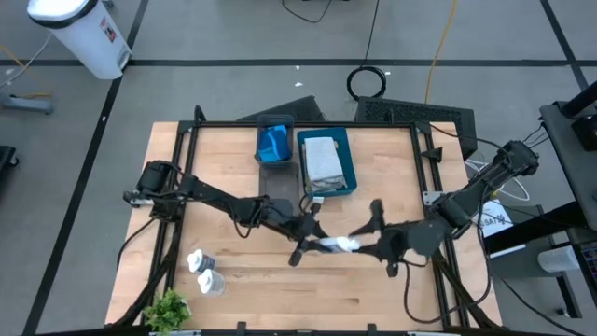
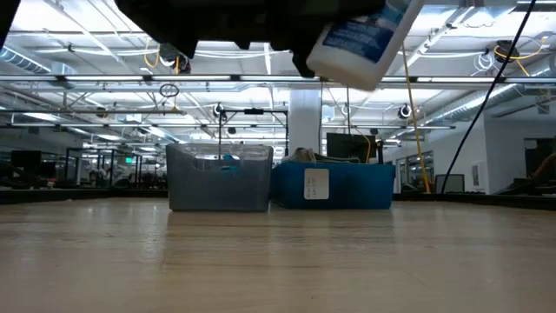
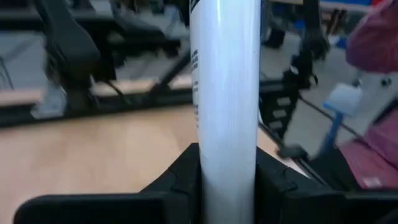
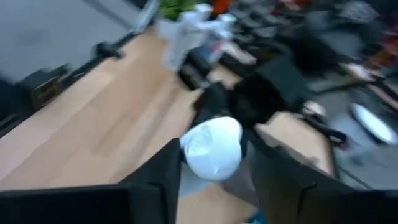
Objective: Pick & Place Kitchen Items
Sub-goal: Put the top right white plastic restorer bottle into the bottom black bin
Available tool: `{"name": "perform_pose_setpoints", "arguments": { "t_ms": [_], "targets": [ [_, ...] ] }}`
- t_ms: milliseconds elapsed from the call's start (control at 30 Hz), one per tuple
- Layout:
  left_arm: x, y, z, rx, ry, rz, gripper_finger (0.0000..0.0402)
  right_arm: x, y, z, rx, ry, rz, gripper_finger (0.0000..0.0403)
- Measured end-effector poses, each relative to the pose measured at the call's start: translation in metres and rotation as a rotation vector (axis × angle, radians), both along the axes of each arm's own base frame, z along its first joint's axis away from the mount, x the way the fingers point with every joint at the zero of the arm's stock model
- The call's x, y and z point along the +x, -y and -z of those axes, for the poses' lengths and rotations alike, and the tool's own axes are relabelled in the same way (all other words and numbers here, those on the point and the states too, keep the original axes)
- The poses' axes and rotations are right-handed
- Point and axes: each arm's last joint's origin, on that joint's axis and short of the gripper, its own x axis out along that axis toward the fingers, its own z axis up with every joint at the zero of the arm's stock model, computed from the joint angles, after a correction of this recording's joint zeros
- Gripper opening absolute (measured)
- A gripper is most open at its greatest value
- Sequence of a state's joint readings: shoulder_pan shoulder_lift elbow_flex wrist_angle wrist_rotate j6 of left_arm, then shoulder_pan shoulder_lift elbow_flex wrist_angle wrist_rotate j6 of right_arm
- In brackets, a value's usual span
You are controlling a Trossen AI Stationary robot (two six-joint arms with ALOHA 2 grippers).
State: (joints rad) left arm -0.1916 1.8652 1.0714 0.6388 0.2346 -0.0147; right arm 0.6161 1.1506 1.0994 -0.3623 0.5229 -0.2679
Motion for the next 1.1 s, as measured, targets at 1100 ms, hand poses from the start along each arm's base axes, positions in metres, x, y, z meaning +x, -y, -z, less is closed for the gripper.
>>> {"name": "perform_pose_setpoints", "arguments": {
  "t_ms": [1100],
  "targets": [
    [-0.014,-0.064,-0.013,-0.048,0.428,-0.278,0.0089,-0.030,0.096,0.131,0.472,0.550,0.209,0.0268]
  ]
}}
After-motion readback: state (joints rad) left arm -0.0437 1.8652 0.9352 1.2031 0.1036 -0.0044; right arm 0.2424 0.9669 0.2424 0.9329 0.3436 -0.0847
